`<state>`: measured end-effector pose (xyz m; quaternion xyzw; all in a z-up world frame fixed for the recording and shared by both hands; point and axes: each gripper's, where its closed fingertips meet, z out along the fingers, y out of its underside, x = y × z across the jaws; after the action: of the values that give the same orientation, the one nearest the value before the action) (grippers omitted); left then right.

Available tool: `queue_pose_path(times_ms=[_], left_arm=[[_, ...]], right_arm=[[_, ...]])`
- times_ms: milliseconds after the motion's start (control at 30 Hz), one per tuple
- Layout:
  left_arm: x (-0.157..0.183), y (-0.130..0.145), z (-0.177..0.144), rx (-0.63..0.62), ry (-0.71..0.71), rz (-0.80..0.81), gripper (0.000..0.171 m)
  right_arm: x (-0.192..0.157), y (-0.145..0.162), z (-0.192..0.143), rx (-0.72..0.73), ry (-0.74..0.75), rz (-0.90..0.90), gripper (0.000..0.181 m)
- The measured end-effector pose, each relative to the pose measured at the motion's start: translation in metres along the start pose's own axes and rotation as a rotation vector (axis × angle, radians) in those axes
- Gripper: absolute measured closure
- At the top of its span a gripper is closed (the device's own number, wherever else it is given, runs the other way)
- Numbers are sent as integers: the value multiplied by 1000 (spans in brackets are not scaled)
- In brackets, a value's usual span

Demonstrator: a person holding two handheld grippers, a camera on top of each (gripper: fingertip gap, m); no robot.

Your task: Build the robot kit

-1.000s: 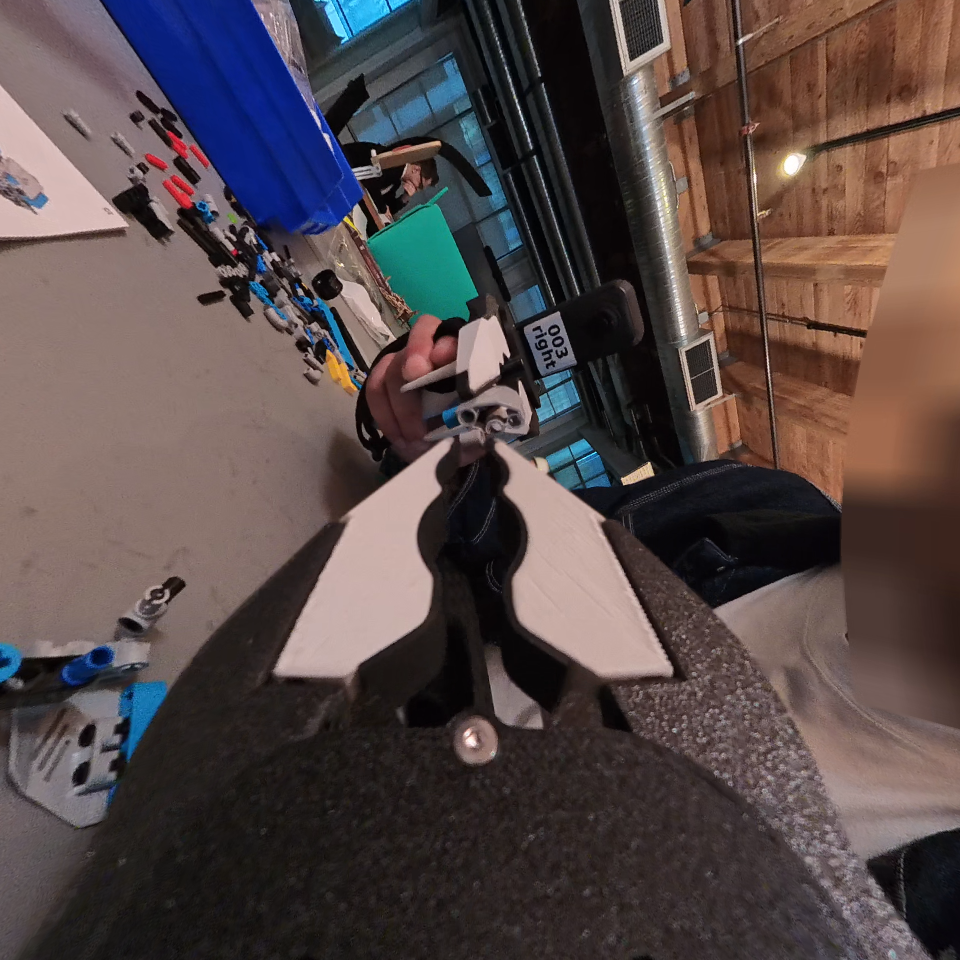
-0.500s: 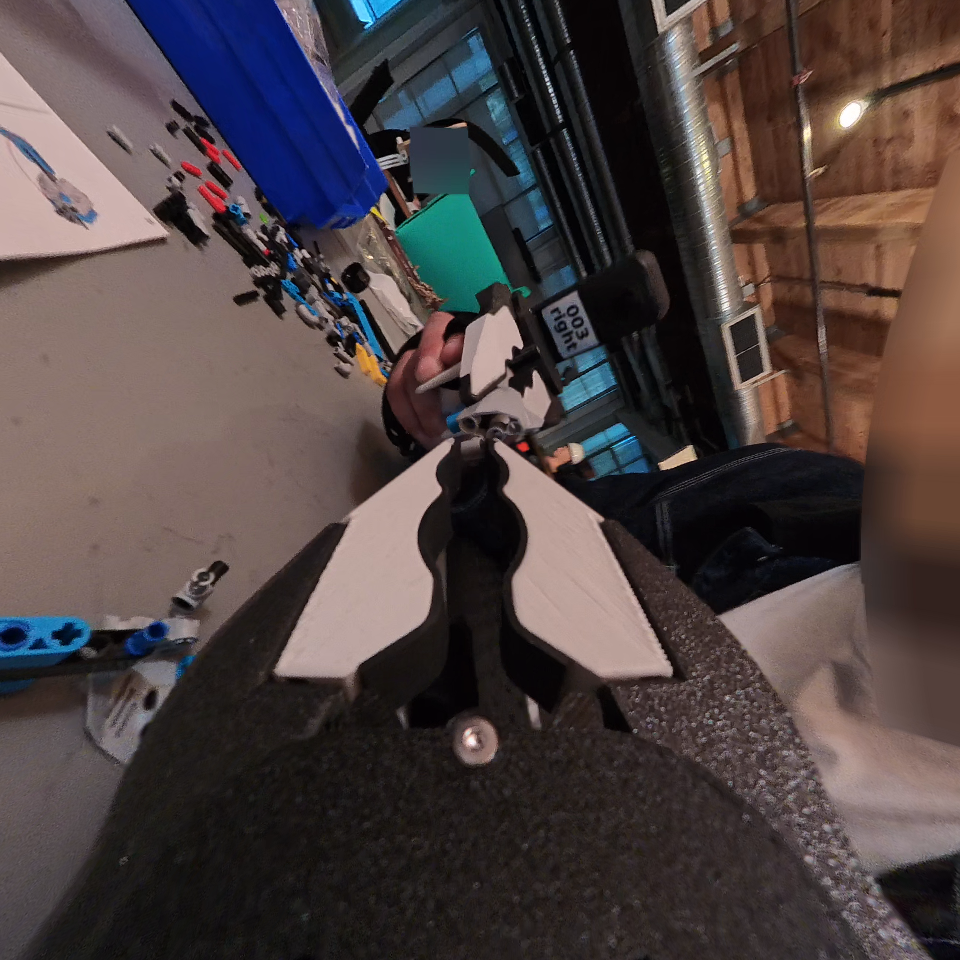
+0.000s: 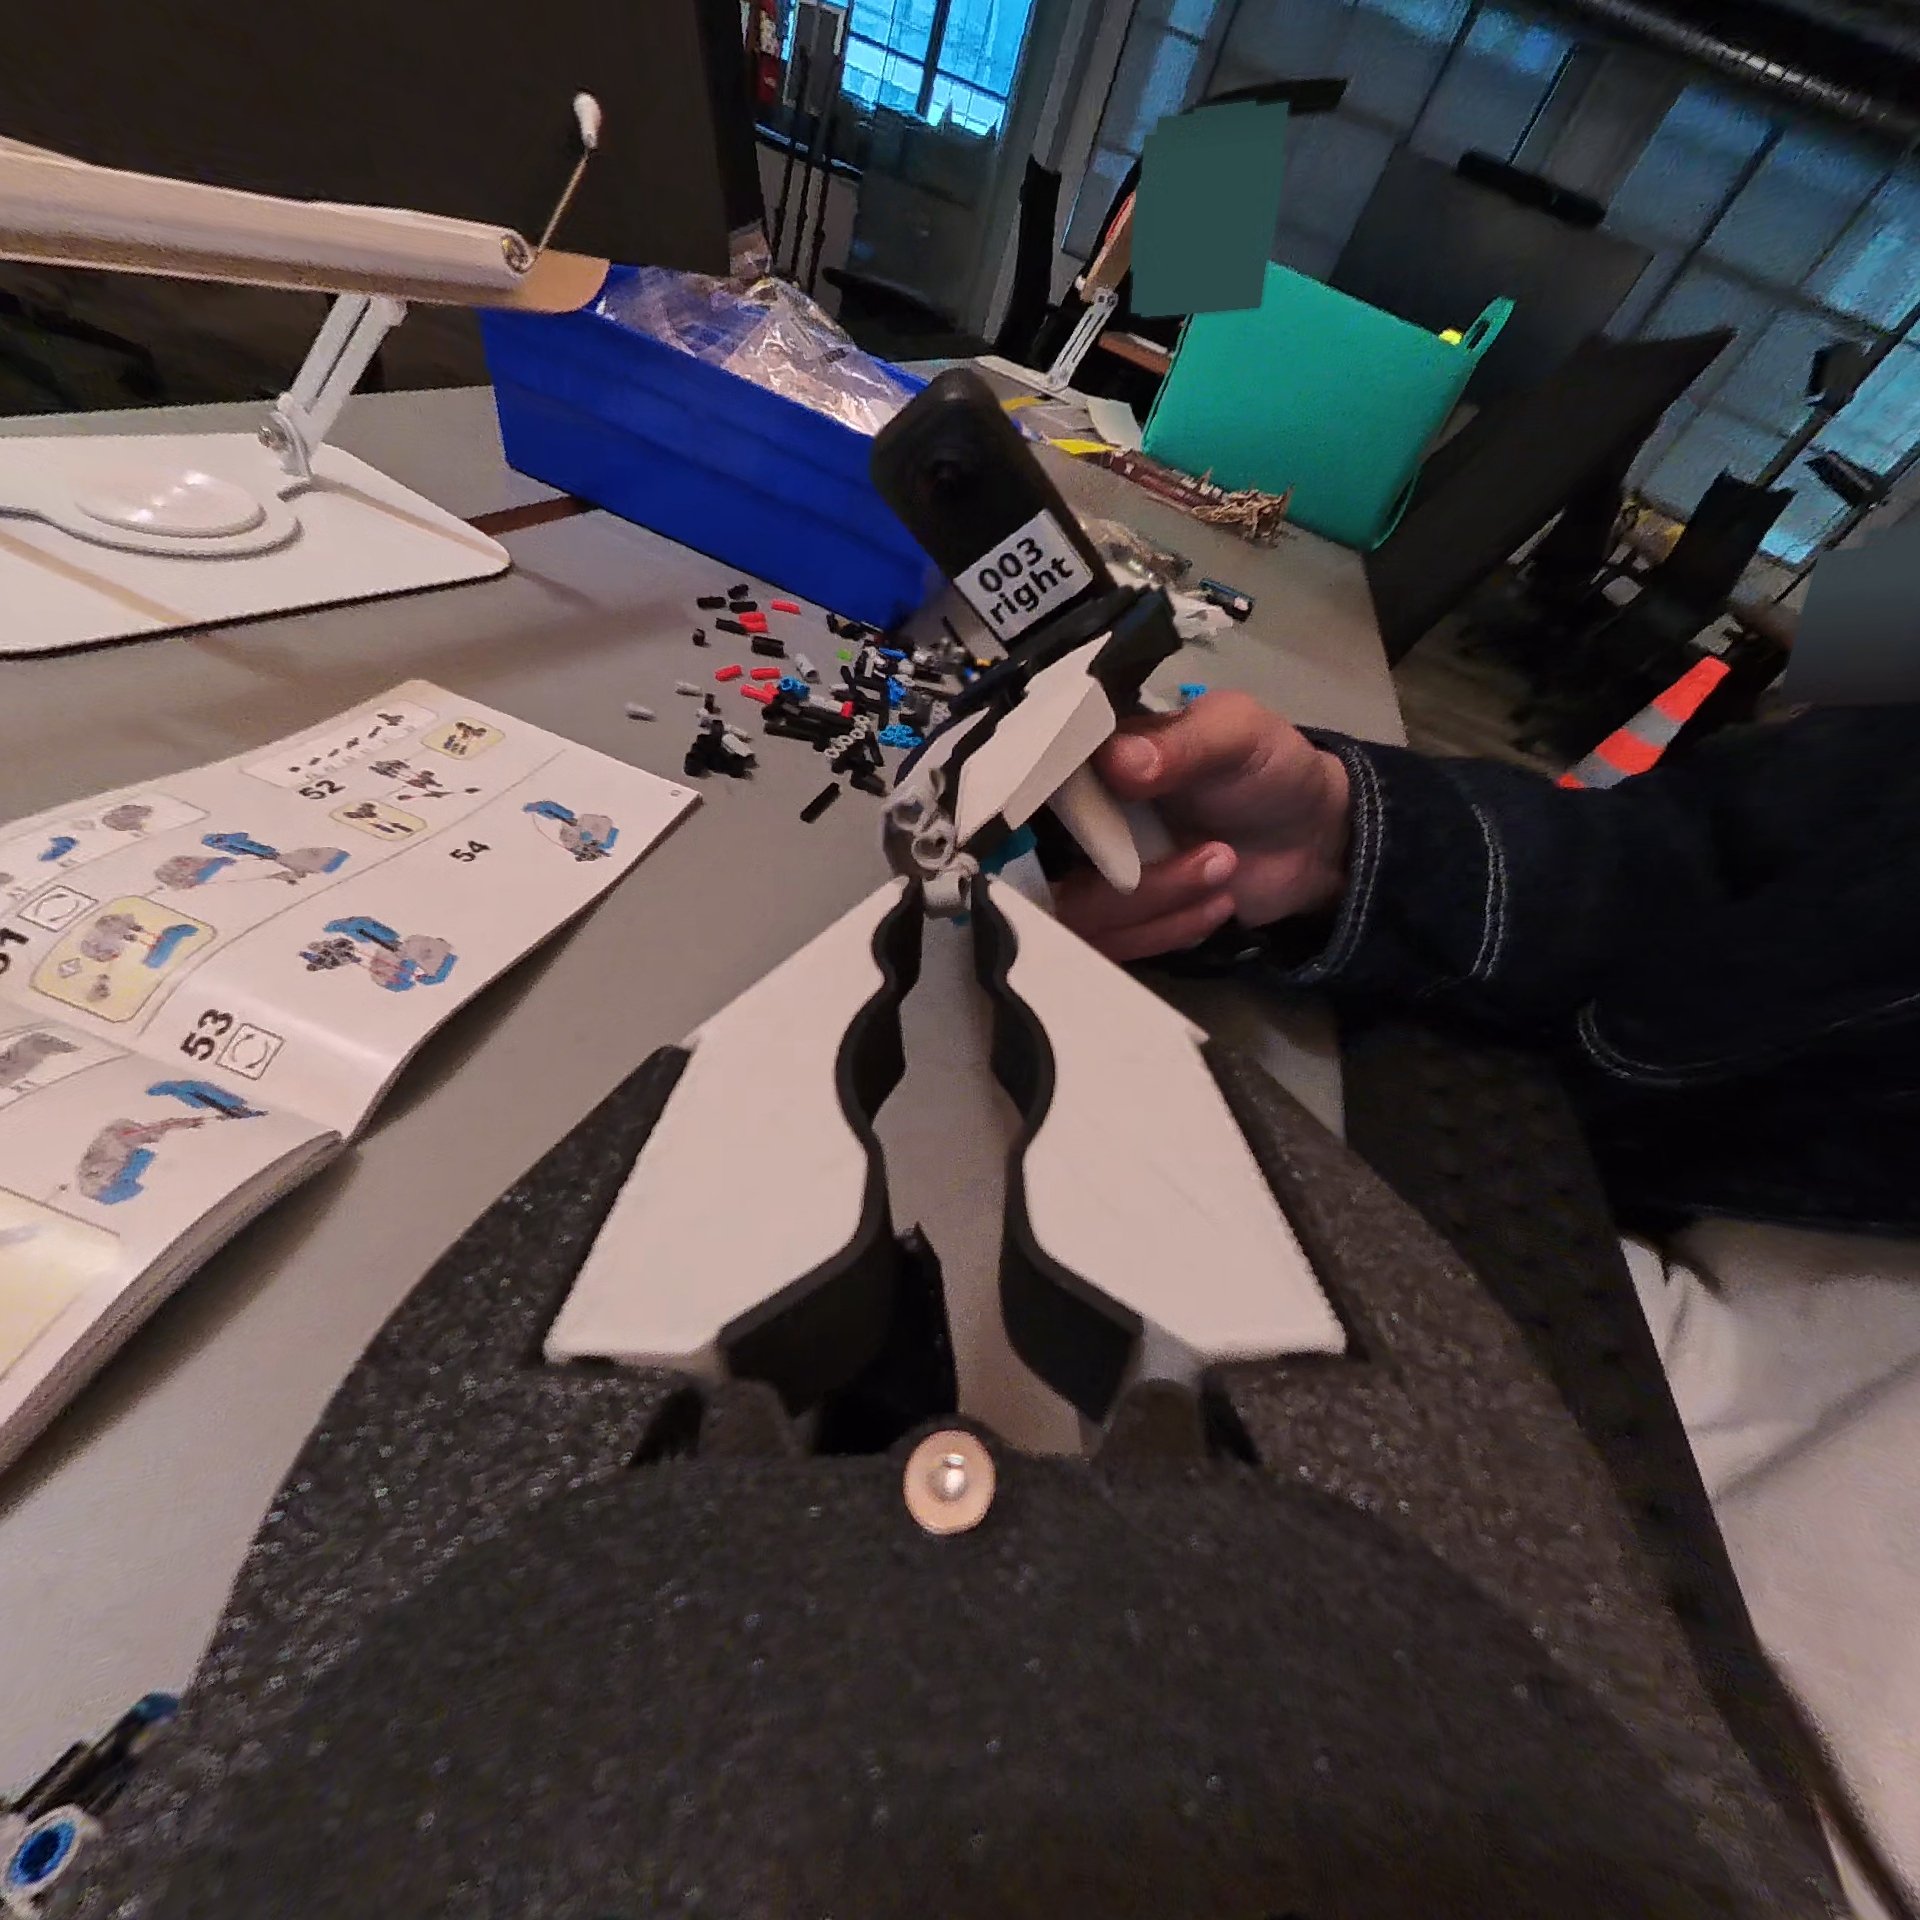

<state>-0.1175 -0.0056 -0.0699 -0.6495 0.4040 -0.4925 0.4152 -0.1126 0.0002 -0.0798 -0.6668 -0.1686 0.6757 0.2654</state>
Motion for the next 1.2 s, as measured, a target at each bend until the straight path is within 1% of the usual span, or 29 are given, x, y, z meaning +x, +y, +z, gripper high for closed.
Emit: queue_pose_path(times_ms=[67, 133, 233, 267, 333, 400, 500, 633, 833, 900, 967, 1067, 1100, 1133, 1167, 1200], left_arm=[[-1, 2, 1, -5, 10, -34, 163], [-2, 1, 1, 14, 46, -124, 163], [-4, 3, 0, 27, 115, -287, 164], [-4, 2, -1, 39, 127, -302, 165], [-4, 3, 1, 33, 109, -272, 164], [-3, 3, 1, 38, 112, -280, 165], [-4, 5, 1, 33, 119, -302, 164], [-3, 2, 1, 35, 111, -273, 164], [-6, 3, 2, 38, 119, -311, 163], [-14, 0, -1, 58, 87, -317, 149], [-15, -4, -5, 75, 98, -331, 147], [-7, 1, 0, 41, 140, -332, 145], [-2, 3, 2, 31, 161, -329, 146], [2, 4, 3, 20, 181, -326, 153], [4, 6, 4, 11, 187, -321, 156], [3, 7, 4, 4, 181, -323, 157]], right_arm=[[2, 1, -1, -8, 25, -27, 175], [1, -1, -1, -8, 50, -94, 176], [5, 0, 0, -31, 133, -221, 175], [4, 0, 0, -30, 136, -224, 175], [5, 0, 0, -26, 127, -188, 175], [4, 0, 0, -21, 111, -167, 175], [6, 2, 0, -34, 133, -182, 175], [3, 0, -1, -25, 109, -171, 175], [6, -1, -2, -25, 121, -178, 175], [4, -2, -4, -26, 119, -185, 175], [3, 0, -4, -45, 117, -193, 175], [-1, 8, 1, -93, 97, -208, 175], [-1, 11, 3, -104, 102, -216, 175], [-1, 12, 4, -113, 104, -222, 175], [-2, 13, 5, -115, 102, -220, 175], [0, 13, 4, -115, 108, -219, 175]])
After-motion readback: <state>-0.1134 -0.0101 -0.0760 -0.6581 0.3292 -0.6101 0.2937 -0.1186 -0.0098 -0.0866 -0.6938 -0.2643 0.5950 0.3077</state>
